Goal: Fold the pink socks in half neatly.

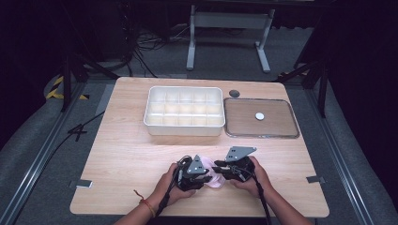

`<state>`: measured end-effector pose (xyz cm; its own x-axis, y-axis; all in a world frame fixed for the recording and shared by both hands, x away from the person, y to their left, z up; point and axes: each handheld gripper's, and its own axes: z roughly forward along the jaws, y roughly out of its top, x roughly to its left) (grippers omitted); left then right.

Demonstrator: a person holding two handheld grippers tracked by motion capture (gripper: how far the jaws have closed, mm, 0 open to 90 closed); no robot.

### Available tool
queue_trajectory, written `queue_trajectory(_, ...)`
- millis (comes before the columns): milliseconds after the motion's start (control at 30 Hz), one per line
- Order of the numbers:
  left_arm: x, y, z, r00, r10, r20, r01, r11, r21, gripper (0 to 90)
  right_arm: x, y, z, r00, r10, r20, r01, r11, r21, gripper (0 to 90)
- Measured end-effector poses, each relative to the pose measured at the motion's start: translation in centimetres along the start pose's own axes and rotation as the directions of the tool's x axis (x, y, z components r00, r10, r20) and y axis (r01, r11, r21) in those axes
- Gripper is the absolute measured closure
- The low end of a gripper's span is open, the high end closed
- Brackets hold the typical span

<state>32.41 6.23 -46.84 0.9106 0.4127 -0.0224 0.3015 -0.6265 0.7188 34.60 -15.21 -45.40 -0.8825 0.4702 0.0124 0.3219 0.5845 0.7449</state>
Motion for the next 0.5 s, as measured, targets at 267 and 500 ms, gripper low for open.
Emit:
queue_trajectory(267,1.2,-1.7,-1.6,0.9989,-0.042,-0.022,0.042,0.9986,0.033,73.2,-0.3,-0.6,1.0,0.9999,0.0,0.014,-0.001,0.998,0.061,76.1)
queue_trajectory(500,0.7,-1.6,-2.1,0.9973,-0.033,-0.065,0.035,0.9989,0.031,62.2,-0.2,-0.9,1.1,0.9997,-0.001,0.022,-0.001,0.999,0.054,75.0)
